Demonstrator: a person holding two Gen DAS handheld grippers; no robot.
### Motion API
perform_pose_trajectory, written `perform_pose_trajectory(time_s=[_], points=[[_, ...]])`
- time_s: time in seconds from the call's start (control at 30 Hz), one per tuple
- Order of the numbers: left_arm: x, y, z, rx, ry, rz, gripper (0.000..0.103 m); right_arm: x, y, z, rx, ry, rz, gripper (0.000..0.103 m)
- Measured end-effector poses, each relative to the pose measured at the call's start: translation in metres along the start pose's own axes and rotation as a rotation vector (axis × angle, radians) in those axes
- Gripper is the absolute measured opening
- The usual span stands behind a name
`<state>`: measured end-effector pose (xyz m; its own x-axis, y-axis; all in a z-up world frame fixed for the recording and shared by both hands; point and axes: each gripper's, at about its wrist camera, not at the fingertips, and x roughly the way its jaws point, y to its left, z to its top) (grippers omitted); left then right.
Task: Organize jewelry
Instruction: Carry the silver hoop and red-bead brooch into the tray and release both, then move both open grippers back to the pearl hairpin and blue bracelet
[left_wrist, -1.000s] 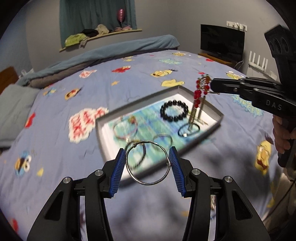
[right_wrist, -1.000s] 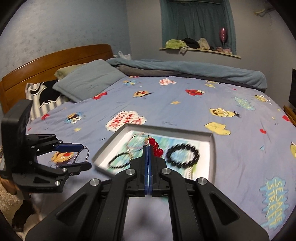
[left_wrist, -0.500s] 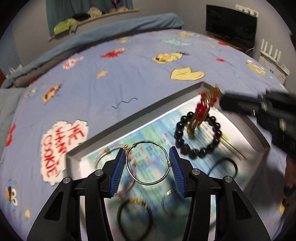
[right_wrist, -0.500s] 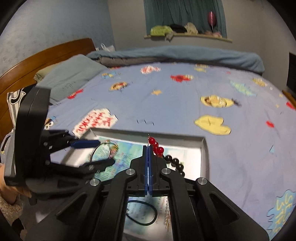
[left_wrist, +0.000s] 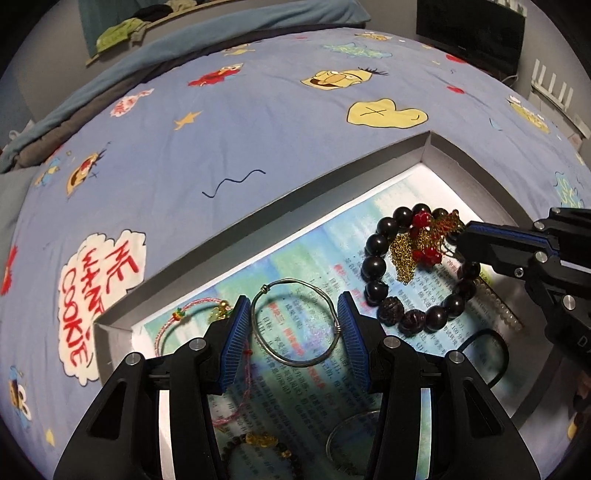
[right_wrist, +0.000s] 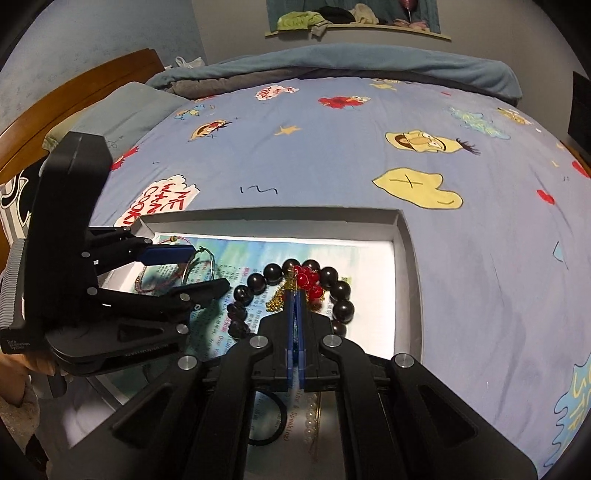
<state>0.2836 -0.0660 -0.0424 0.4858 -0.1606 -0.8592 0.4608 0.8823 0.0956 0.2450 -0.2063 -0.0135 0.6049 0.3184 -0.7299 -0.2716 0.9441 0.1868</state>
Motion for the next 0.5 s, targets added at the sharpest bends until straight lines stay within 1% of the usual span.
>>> perform_pose_trajectory(time_s=[0.13,0.2,0.27,0.33,0.4,0.47,0.5], points=[[-0.005,-0.002,-0.001,0.003,-0.015,-0.003,0.051,-0.001,-0.003,-0.001,0.011,0.001,-0.003,0.001],[-0.011,-0.001,-0.001,-0.008,-0.039,-0.012,0.052,-0.003,-0.006,-0.001,0.017,-0.006,-0.006,0.005],[-0.022,0.001,-0.003,-0.027,-0.069,-0.021,0.053,-0.009,-0.007,-0.002,0.025,-0.014,-0.009,0.014],[-0.035,0.003,-0.007,-0.047,-0.092,-0.038,0.055,-0.018,-0.009,-0.005,0.027,-0.030,-0.014,0.016],[-0.050,0.005,-0.014,-0.063,-0.120,-0.042,0.065,-0.028,-0.009,-0.008,0.024,-0.043,-0.021,0.020],[-0.063,0.006,-0.021,-0.078,-0.146,-0.043,0.069,-0.043,-0.008,-0.013,0.016,-0.067,-0.029,0.033],[-0.070,0.007,-0.025,-0.089,-0.156,-0.052,0.071,-0.051,-0.007,-0.016,0.014,-0.077,-0.031,0.035]])
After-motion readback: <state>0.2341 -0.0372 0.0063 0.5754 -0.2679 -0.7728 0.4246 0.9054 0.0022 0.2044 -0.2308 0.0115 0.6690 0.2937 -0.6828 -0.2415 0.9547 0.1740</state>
